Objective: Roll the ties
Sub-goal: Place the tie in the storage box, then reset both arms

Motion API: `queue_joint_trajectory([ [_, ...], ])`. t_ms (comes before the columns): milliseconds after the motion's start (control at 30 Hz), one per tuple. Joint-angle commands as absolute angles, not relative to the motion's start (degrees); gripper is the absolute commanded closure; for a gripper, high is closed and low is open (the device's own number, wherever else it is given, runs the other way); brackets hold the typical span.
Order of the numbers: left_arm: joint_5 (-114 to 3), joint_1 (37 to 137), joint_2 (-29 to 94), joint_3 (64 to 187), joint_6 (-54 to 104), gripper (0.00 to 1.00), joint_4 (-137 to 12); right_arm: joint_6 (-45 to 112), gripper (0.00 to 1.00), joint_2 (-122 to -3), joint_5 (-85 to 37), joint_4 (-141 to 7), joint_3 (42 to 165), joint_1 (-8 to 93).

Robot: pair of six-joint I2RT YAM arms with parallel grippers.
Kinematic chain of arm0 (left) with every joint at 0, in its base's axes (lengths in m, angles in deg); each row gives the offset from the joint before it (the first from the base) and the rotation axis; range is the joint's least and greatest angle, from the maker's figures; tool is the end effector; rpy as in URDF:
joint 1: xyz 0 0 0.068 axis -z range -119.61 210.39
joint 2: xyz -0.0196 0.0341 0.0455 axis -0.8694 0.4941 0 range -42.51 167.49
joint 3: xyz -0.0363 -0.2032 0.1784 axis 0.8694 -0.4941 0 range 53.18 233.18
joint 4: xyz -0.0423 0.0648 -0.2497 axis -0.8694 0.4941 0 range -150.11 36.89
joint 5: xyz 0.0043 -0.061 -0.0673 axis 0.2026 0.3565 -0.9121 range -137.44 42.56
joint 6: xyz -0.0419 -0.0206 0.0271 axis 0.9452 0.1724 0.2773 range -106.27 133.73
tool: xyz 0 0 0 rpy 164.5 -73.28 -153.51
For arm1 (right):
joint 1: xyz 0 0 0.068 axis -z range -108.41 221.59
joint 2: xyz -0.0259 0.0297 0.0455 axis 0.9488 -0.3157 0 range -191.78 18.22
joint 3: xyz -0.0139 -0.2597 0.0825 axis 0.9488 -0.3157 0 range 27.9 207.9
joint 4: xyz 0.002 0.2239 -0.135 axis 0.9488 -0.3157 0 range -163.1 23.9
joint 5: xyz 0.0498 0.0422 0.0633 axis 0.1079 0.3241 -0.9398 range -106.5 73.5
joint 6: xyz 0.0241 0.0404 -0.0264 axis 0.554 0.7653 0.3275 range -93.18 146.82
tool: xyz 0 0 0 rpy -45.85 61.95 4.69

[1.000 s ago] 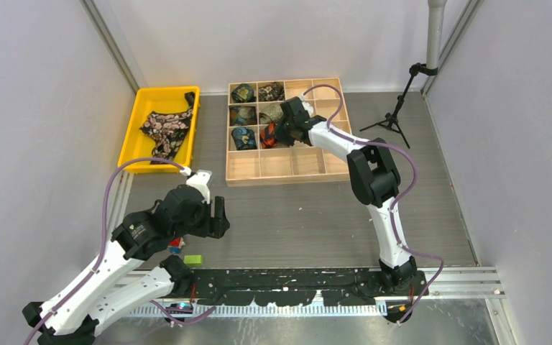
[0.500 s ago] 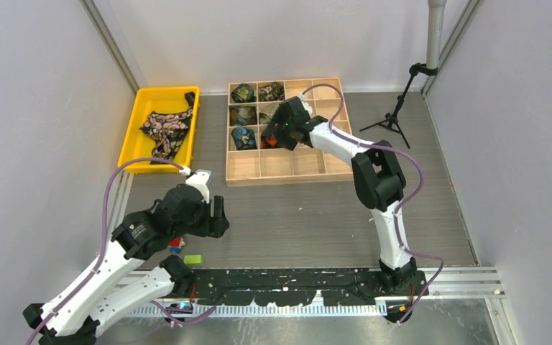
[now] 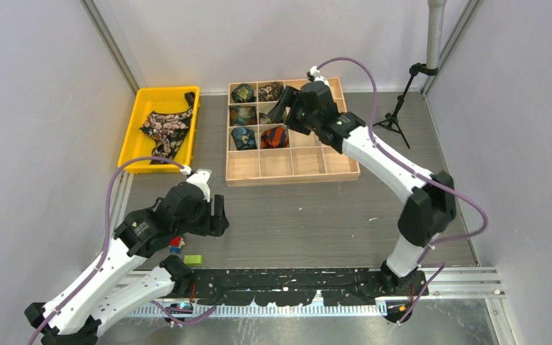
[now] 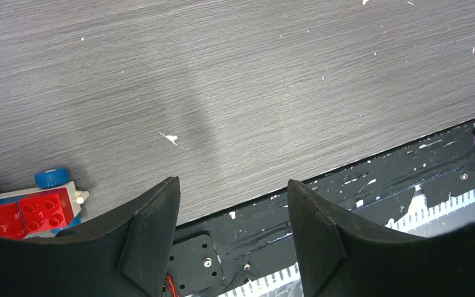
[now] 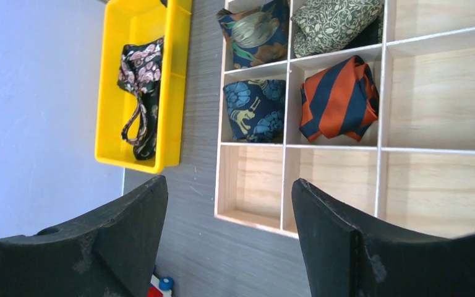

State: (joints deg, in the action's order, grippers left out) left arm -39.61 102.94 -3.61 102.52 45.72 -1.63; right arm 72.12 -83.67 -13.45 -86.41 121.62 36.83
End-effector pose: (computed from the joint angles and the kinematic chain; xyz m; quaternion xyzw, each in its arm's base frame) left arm 0.0899 -0.0760 0.3014 0.0614 0.9298 -0.1656 0.3229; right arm 0.3475 0.2389 0.3441 0.0924 0.8541 0.3113 0.4062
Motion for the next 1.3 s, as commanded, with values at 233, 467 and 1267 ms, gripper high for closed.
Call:
queue_joint_trajectory([
  [233, -40.3, 101.6, -2.7, 102.6, 44.4, 0.14, -4.0, 58.4, 0.22, -61.7, 2.9, -75.5, 96.8, 35.3],
  [467, -39.9, 100.9, -3.0, 102.6, 44.5, 0.00, -4.0, 54.7, 0.18, -49.2, 8.1, -58.8, 73.6, 35.4],
  [1267, -40.7, 99.1, -2.7, 102.4, 44.2, 0.00, -4.6, 51.8, 0.11, -42.4, 11.0, -58.4, 61.9, 35.5],
])
